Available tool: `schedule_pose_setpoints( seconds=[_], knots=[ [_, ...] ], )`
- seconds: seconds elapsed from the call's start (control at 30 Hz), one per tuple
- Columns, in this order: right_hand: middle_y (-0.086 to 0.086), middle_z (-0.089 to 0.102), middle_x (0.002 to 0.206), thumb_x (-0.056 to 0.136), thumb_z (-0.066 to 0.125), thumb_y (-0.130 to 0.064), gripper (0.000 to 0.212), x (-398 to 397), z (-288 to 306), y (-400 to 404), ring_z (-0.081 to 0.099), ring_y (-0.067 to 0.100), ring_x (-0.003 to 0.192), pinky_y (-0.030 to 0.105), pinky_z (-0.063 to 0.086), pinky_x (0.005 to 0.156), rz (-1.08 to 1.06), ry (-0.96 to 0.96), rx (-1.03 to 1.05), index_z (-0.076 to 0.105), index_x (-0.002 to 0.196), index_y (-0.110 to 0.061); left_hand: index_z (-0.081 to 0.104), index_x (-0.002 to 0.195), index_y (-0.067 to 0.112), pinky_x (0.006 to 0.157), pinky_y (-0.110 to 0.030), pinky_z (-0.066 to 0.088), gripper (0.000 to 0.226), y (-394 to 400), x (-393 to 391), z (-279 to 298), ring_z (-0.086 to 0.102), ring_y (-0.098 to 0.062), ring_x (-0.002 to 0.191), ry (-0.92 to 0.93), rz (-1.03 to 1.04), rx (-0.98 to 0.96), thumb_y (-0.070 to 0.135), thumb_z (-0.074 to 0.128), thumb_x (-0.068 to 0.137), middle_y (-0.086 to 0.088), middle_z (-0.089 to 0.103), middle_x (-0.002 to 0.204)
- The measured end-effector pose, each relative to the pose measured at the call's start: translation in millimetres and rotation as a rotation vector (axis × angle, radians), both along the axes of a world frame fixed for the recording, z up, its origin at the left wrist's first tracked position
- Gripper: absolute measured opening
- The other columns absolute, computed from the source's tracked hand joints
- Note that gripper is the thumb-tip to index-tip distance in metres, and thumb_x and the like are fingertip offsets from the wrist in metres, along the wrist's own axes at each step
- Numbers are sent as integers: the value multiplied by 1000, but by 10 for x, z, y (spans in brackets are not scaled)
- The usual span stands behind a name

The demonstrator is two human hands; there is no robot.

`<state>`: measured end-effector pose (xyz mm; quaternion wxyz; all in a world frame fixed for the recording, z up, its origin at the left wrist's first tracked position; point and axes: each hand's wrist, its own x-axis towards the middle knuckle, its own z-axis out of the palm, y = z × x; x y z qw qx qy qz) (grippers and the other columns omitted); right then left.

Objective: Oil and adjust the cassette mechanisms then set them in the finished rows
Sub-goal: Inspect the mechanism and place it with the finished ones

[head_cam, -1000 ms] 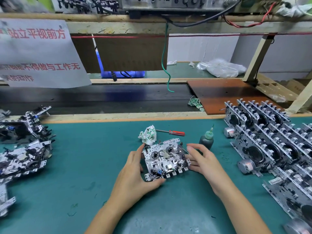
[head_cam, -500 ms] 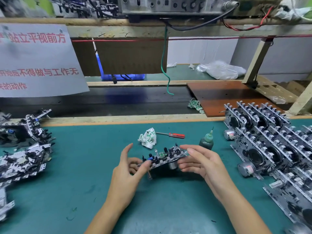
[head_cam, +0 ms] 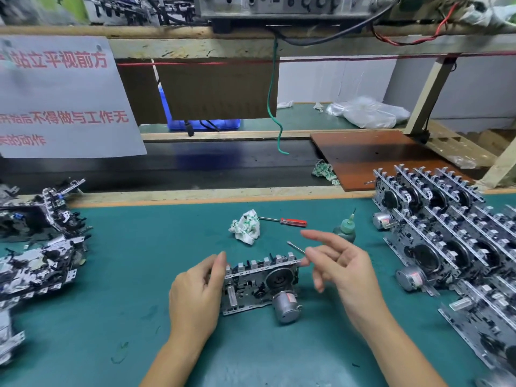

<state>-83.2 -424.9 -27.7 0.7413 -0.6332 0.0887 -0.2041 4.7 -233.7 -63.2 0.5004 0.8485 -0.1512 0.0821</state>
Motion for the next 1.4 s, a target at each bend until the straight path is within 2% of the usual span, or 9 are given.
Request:
schedule_pose_setpoints(
  seconds=[0.07,0.13,0.27,0.37,0.6,0.87,1.07,1.27,1.4],
  knots=[
    [-2,64,66,69,78,-15,22,-13,-11,-58,53,9,58,16,44,52,-64,-37,-117,74,88,-24,64,70,24,56,-23,38,53,2,-10,28,42,-9,49,-87,-28,-49,60,27,84,10,46,51],
    [-9,66,86,65,76,-19,33,-24,-30,-88,58,6,83,16,46,70,-38,-20,-313,71,95,-34,64,79,31,61,-14,35,40,-12,-19,56,51,-1,65,-150,-77,-99,50,30,89,15,58,72],
    [-20,58,110,64,77,-36,47,8,-112,-25,51,2,115,15,37,91,107,126,-627,60,107,-43,67,91,31,87,-22,41,27,-43,-51,87,54,-10,105,-159,-256,-186,40,42,90,13,60,101],
    [-23,58,105,64,76,-40,36,38,-154,35,51,2,112,17,37,92,188,152,-627,63,96,-48,68,100,36,95,-16,36,23,-58,-88,110,52,-11,115,-98,-407,-182,42,54,82,15,58,112],
    [-18,64,99,60,74,-46,36,54,-155,12,59,6,99,25,43,91,211,139,-581,63,94,-46,75,83,38,90,-15,38,22,-74,-113,172,55,-8,110,134,-496,-279,47,59,72,18,63,108],
    [-16,66,98,67,78,-30,36,70,-161,-4,61,8,97,28,44,93,198,140,-560,63,98,-40,76,85,31,85,-10,40,19,-127,-113,180,61,-4,96,68,-424,-391,18,69,74,8,66,98],
    [-15,65,94,66,78,-28,34,65,-176,2,61,5,91,18,44,85,219,138,-567,61,94,-38,75,80,30,82,-13,42,11,-98,-108,182,61,-9,92,-12,-452,-356,34,70,71,6,65,94],
    [-16,66,90,69,81,-24,30,79,-191,12,61,2,88,15,41,80,191,158,-591,63,90,-37,76,76,31,84,-11,40,17,-129,-82,163,60,-6,94,65,-461,-366,15,70,73,9,65,95],
    [-13,67,90,67,84,-19,33,82,-187,-9,62,2,87,17,43,81,173,165,-596,64,87,-38,75,82,33,86,-12,40,13,-123,-79,154,60,-7,97,89,-495,-356,24,72,72,11,65,97]
  ],
)
